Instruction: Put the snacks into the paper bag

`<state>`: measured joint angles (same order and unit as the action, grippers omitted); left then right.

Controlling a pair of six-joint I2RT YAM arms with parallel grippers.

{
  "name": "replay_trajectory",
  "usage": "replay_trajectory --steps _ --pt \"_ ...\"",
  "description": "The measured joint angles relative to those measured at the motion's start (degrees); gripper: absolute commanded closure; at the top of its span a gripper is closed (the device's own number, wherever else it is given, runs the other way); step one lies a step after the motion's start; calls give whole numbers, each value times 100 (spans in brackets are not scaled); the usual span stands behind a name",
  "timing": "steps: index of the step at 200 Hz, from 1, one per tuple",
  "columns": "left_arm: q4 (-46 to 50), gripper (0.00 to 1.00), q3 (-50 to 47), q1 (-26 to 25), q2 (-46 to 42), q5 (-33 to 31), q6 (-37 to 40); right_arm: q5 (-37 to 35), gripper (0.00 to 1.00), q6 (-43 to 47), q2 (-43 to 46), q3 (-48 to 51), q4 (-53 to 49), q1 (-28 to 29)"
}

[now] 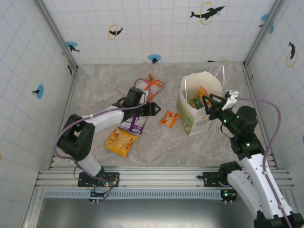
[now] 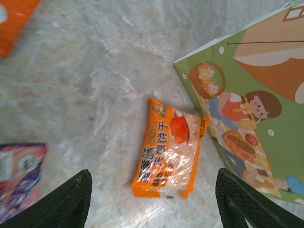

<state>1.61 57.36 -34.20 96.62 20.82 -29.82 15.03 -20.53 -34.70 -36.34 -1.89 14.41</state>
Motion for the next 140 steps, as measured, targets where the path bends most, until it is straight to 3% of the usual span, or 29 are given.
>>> replay_trajectory --steps 63,140 --pt "114 35 455 -92 973 459 -4 76 54 -243 398 267 -337 0" --pt "105 46 450 -92 1342 833 -138 164 54 -291 400 267 -474 0"
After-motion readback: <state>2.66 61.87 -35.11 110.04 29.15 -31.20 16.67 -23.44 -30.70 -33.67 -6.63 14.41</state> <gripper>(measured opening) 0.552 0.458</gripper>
